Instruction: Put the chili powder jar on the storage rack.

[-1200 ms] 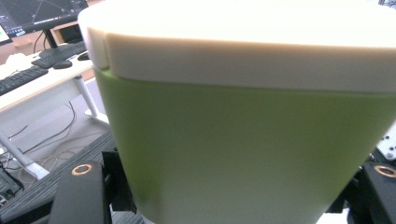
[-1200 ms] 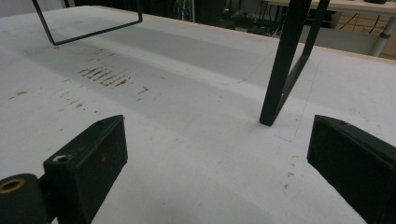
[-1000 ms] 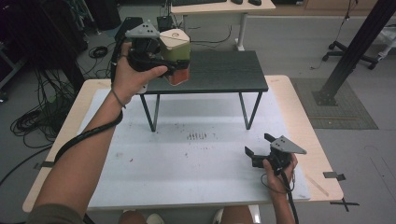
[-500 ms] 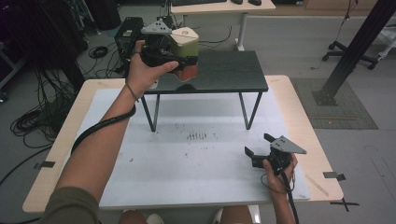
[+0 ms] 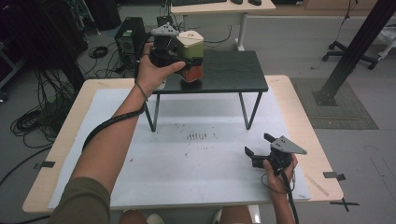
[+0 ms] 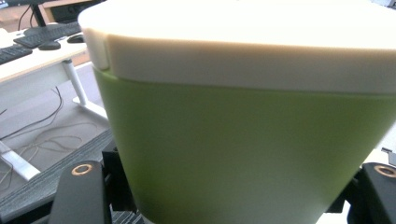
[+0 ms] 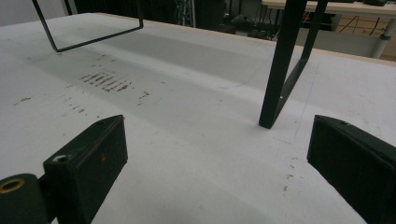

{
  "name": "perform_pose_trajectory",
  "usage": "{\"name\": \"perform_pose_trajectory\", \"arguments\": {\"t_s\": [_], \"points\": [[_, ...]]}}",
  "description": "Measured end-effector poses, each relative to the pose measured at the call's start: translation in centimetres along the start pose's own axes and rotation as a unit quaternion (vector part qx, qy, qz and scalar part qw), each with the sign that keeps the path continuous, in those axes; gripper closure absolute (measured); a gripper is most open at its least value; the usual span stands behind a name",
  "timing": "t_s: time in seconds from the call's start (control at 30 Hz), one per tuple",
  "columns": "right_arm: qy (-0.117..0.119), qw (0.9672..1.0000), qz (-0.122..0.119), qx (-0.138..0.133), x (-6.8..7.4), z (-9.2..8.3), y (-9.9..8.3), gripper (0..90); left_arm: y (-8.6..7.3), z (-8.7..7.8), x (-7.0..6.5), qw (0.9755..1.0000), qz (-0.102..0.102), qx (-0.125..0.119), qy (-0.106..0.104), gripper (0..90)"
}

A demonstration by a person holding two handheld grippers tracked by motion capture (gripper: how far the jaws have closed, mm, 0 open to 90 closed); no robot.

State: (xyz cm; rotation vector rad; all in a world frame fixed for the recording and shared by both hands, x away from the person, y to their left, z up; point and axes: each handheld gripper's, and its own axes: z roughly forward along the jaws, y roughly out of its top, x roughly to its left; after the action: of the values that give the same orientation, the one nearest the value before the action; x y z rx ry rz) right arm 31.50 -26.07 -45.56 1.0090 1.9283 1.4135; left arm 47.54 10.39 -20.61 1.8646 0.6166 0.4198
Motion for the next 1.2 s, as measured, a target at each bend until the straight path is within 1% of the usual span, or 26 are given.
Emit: {"name": "perform_pose_trajectory", "arguments": {"t_s": [0.2, 0.33, 0.57, 0.73, 1.2], "points": [[0.001, 1.0, -0.002, 0.0, 0.0, 0.0, 0.0, 4.9, -0.2, 0.4, 0.0, 1.0, -0.004, 0.001, 0.0, 28.8], [0.001, 1.0, -0.002, 0.0, 0.0, 0.0, 0.0, 4.9, -0.3, 0.6, -0.1, 1.0, 0.0, 0.005, 0.0, 28.8], [0.001, 1.0, -0.003, 0.001, 0.0, 0.0, 0.0, 4.9, -0.7, 0.8, 0.0, 1.0, -0.003, 0.009, 0.003, 28.7], [0.001, 1.0, -0.004, 0.001, 0.1, 0.0, 0.0, 4.9, -0.9, 0.9, 0.0, 0.9999, -0.008, 0.005, -0.003, 28.8], [0.001, 1.0, -0.005, 0.002, 0.1, 0.0, 0.0, 4.9, -1.1, 1.0, -0.1, 0.9999, -0.011, 0.002, -0.003, 28.7]]}}
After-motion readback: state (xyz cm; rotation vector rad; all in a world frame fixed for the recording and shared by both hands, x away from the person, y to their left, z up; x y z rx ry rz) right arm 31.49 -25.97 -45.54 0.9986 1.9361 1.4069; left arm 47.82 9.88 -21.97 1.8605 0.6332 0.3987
